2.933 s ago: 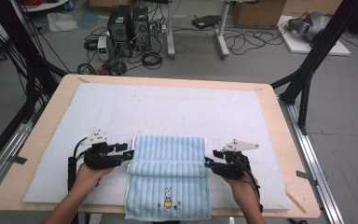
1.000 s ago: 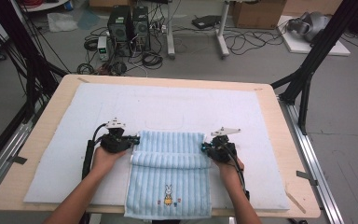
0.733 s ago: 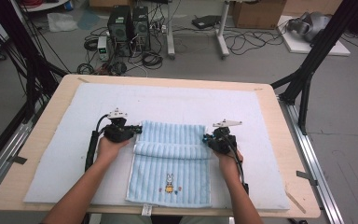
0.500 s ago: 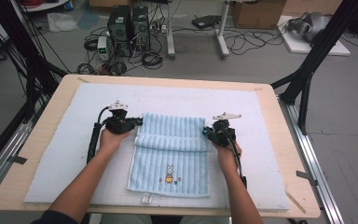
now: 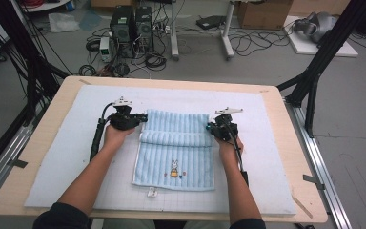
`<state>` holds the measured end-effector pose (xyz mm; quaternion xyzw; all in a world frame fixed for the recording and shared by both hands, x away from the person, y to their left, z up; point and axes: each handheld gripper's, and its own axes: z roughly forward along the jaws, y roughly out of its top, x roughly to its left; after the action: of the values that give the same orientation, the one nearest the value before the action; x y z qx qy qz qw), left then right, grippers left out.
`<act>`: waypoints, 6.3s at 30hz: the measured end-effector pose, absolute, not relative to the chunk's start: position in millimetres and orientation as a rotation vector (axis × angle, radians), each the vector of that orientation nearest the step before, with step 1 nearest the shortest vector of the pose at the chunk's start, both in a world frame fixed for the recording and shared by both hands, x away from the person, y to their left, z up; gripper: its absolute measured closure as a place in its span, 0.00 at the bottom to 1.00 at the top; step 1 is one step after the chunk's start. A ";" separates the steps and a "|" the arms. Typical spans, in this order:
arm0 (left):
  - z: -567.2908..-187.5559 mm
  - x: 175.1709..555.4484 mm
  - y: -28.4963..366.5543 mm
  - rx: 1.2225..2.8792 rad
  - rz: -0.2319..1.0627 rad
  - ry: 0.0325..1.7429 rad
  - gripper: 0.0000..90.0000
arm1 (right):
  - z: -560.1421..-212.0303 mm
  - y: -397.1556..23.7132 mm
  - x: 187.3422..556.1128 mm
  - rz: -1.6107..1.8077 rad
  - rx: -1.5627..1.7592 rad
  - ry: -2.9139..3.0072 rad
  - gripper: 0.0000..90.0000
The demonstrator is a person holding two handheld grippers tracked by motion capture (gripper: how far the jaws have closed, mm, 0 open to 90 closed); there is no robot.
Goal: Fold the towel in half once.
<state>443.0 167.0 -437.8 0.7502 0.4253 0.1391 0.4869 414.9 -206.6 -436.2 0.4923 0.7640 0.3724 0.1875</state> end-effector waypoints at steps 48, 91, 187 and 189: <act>-432.9 381.1 172.8 1.875 0.216 0.844 0.99 | -424.1 -219.5 376.2 1.183 1.298 2.374 0.92; -427.0 261.1 202.1 1.862 0.085 0.651 0.99 | -422.9 -237.0 253.7 1.392 1.045 2.452 0.92; -451.3 413.8 159.0 1.927 0.350 1.066 0.81 | -441.3 -209.7 409.6 0.953 1.410 2.147 0.85; -450.0 413.2 161.9 1.910 0.351 1.075 0.73 | -438.0 -216.8 406.1 0.992 1.413 2.134 0.83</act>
<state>413.2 161.9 -450.0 0.7706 0.4337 0.1417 0.4450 406.1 -216.8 -438.0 0.5046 0.7623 0.3542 0.1970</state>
